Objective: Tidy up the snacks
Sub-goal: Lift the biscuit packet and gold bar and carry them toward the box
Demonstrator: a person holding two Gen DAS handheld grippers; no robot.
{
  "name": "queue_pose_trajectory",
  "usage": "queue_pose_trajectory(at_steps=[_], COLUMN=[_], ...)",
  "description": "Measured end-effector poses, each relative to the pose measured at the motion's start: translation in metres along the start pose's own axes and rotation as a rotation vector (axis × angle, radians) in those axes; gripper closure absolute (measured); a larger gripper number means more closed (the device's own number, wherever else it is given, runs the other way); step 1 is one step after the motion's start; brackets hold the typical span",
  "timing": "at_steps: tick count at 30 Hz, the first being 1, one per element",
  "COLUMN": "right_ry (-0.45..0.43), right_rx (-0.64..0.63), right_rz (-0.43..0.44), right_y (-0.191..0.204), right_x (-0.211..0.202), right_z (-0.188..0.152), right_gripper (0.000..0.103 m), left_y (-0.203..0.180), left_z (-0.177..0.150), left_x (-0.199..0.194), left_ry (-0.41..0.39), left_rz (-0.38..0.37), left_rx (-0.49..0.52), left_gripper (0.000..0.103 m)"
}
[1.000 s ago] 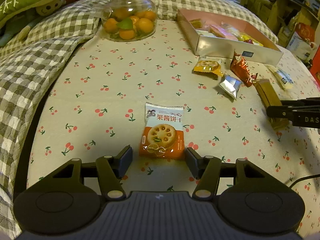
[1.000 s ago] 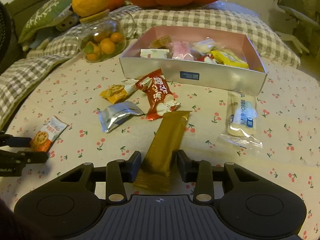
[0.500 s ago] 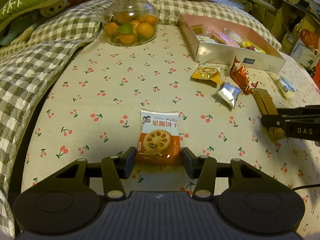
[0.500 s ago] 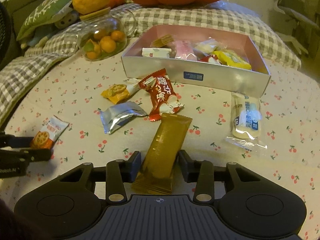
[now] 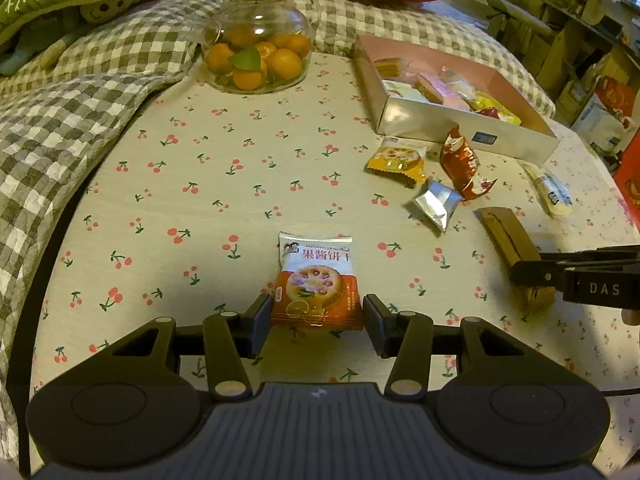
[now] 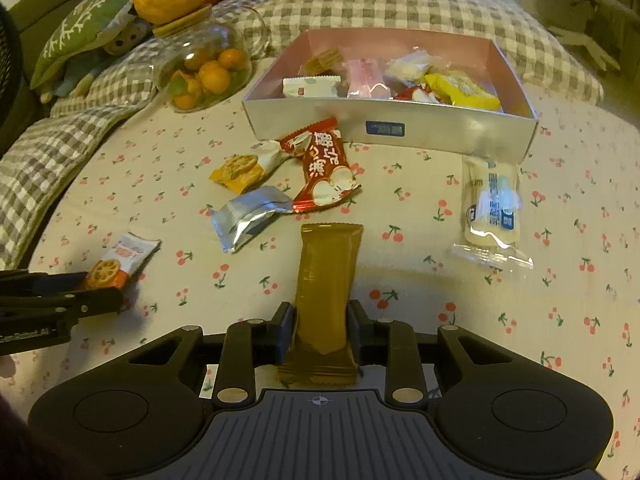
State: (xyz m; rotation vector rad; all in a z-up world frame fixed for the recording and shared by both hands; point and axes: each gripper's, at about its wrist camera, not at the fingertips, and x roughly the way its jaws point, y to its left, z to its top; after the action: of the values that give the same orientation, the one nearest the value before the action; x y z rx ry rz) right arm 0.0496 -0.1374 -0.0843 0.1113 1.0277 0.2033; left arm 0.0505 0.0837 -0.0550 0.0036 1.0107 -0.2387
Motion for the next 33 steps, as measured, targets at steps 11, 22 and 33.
queue_pose_trajectory(at_steps=[11, 22, 33], right_ry=[0.038, 0.0, -0.051], right_rx=[0.093, 0.156, 0.229], right_rz=[0.056, 0.112, 0.142], right_y=[-0.01, -0.017, -0.029], right_x=[-0.015, -0.035, -0.048], right_z=[0.01, 0.028, 0.048], right_gripper=[0.076, 0.076, 0.076], left_y=[-0.008, -0.013, -0.014], left_z=[0.008, 0.023, 0.047], left_x=[-0.006, -0.016, -0.021], left_ry=[0.005, -0.027, -0.085], left_rz=[-0.025, -0.073, -0.105], left_rx=[-0.011, -0.043, -0.097], left_gripper=[0.057, 0.057, 0.057])
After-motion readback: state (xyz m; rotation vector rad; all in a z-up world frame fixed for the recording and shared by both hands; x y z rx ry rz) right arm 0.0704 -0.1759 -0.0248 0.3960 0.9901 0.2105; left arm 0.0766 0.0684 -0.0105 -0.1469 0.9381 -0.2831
